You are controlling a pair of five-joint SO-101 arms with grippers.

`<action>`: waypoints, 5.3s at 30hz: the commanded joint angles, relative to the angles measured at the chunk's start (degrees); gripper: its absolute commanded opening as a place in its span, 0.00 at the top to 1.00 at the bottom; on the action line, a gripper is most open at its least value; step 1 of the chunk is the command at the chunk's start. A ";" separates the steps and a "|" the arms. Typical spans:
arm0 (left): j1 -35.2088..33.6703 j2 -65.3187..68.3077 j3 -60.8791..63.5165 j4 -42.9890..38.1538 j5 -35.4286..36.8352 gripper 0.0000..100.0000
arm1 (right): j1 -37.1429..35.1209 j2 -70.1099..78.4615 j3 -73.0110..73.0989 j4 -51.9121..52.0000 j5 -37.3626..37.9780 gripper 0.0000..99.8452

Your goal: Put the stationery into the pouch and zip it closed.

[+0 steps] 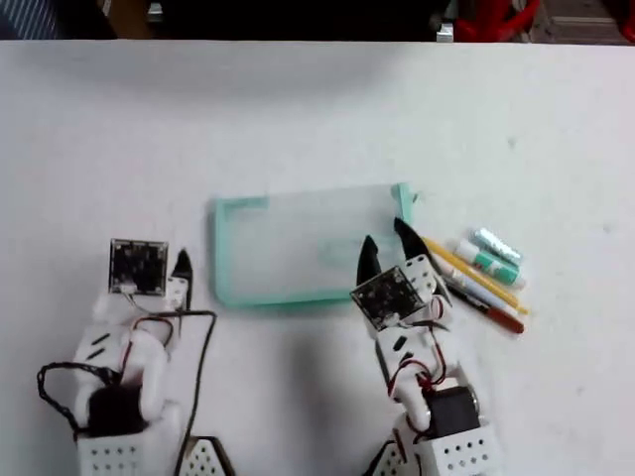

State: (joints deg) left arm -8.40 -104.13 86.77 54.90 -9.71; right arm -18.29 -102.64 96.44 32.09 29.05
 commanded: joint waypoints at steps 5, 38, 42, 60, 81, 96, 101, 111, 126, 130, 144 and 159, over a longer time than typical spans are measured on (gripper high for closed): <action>14.55 3.56 -17.93 5.19 3.08 0.84 | 0.31 -0.22 0.44 0.13 0.09 0.98; 14.37 83.03 -55.82 10.46 5.54 0.85 | -9.63 -0.22 0.44 4.97 6.59 0.97; 14.37 78.20 -52.92 10.02 5.45 0.85 | -9.54 -0.13 0.44 4.97 6.59 0.97; 10.51 49.19 -28.13 -7.74 1.58 0.84 | -9.98 -0.13 0.44 5.05 6.59 0.97; 0.66 51.21 -27.60 -10.29 6.42 0.84 | -9.98 -0.13 0.44 5.05 6.15 0.97; 0.22 51.12 -27.60 -10.29 7.12 0.84 | -9.98 -0.04 0.44 5.05 6.51 0.97; 0.22 50.86 -27.60 -10.29 7.12 0.84 | -9.89 -0.13 0.44 5.41 6.59 0.97; 5.23 50.77 -25.14 -13.10 7.03 0.85 | -1.36 -0.04 -2.73 2.86 -0.09 0.97; 5.05 50.77 -22.42 -17.14 3.78 0.85 | 0.92 40.75 -20.31 -2.33 -7.91 0.98; 5.05 50.77 -22.42 -17.14 3.60 0.85 | 8.31 59.82 -26.11 -11.74 -13.63 0.97; 5.14 50.77 -22.51 -17.14 3.52 0.85 | 1.10 70.73 -32.79 -6.90 -17.05 0.98; 5.14 50.77 -22.33 -17.14 3.52 0.85 | -0.04 69.23 -29.45 -9.19 -16.88 0.72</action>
State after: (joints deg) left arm -3.91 -53.14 64.70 38.99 -5.58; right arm -17.32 -31.69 67.16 23.47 12.26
